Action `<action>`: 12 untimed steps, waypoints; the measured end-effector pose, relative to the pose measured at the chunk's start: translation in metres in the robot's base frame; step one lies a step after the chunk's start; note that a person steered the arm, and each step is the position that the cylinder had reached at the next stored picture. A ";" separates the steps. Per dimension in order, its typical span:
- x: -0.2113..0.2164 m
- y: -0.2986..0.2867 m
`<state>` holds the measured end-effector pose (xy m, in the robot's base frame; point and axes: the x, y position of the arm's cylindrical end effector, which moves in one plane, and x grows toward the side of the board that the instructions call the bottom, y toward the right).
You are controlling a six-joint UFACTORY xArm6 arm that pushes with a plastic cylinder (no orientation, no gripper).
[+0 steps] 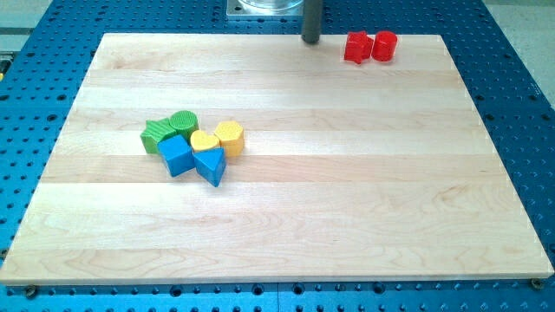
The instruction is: Slide the red circle to the bottom right of the yellow hexagon
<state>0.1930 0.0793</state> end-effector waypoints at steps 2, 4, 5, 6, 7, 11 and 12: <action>0.000 0.126; 0.128 0.051; 0.200 -0.035; 0.180 -0.030; 0.220 -0.053; 0.265 -0.078; 0.279 -0.087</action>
<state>0.4716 -0.0074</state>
